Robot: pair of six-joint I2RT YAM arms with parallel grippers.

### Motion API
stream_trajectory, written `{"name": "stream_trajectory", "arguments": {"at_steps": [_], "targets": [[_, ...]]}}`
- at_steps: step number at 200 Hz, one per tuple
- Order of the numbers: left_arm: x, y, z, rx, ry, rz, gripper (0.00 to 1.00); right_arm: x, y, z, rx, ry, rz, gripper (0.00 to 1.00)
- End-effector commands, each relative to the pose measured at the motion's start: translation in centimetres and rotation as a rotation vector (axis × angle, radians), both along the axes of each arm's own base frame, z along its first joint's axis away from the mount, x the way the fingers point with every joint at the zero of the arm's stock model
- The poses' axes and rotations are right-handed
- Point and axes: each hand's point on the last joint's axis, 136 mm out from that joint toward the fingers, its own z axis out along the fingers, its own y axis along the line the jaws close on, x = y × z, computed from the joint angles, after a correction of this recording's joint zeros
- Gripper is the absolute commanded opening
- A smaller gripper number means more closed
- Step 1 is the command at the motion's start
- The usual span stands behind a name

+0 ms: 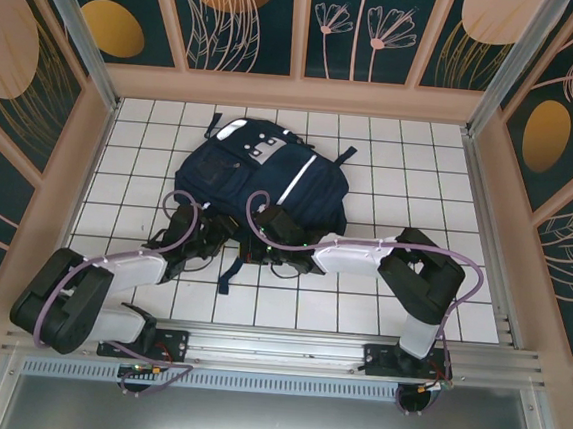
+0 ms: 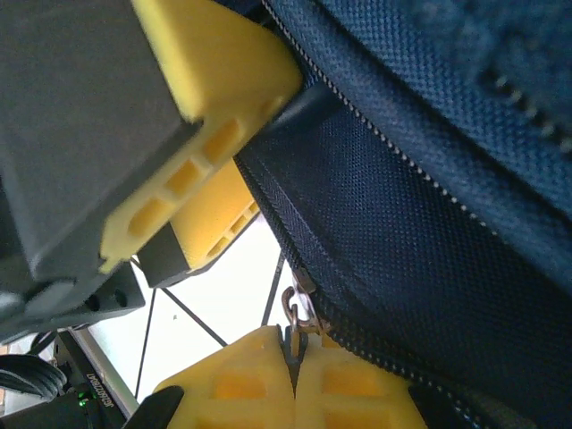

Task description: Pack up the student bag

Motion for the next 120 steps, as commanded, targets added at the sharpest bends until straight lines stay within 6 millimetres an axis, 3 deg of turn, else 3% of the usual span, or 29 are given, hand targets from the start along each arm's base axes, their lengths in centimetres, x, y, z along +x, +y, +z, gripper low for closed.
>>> {"name": "stream_trajectory", "arguments": {"at_steps": [1,23,44,120], "targets": [[1.5,0.3,1.2,0.015,-0.041,0.046,0.34,0.6,0.2,2.2,0.04,-0.026,-0.018,0.0],[1.4,1.6,1.4,0.064,-0.043,0.098,0.18,0.4,-0.9,1.6,-0.004,-0.021,-0.031,0.0],[1.4,2.6,1.5,0.111,-0.045,0.13,0.1,0.0,-1.9,1.3,-0.025,-0.014,-0.042,0.0],[1.2,3.6,1.2,0.178,-0.044,0.142,0.04,-1.8,-6.0,0.1,-0.088,0.014,-0.081,0.0]]}}
